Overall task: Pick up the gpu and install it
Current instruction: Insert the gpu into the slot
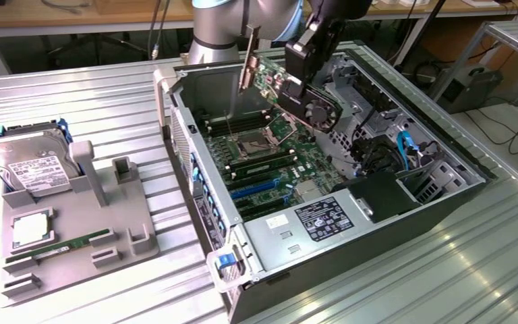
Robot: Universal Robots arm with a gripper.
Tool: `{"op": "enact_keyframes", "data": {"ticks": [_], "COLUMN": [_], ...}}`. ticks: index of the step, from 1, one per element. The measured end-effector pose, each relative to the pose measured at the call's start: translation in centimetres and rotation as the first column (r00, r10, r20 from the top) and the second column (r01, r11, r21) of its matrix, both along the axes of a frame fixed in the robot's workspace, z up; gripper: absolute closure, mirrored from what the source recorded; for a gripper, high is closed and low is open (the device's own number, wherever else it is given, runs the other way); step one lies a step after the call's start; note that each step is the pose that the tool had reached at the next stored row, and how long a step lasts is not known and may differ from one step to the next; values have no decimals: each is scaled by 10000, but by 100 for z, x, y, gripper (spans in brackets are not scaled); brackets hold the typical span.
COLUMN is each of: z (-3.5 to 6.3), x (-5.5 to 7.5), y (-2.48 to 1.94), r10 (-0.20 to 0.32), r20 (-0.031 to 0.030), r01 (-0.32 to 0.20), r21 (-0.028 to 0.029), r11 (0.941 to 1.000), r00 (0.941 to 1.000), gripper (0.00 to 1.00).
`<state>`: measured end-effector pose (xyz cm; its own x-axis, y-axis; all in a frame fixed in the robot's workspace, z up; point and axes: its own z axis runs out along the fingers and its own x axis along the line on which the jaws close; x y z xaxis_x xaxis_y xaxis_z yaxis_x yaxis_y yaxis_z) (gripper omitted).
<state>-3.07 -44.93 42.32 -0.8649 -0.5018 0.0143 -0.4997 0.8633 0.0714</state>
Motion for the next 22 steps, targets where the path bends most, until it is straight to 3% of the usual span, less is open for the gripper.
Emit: {"op": "enact_keyframes", "data": {"ticks": [4,7,11,16,18,20,22], "z": [-11,-21,-36,-53,-61,-67,-74], "x": [0,0,0,0,0,0,0], "y": [0,0,0,0,0,0,0], "r10": [753,1455,2549,3697,4217,4540,4938], "r20": [14,27,45,64,72,76,80], "r01": [-753,-1455,-2549,-3697,-4217,-4540,-4938], "r21": [0,-1,-6,-12,-15,-17,-19], "r11": [9972,9894,9670,9292,9067,8910,8696], "r00": [9972,9894,9669,9291,9067,8910,8696], "gripper": [74,74,74,74,74,74,74]}}
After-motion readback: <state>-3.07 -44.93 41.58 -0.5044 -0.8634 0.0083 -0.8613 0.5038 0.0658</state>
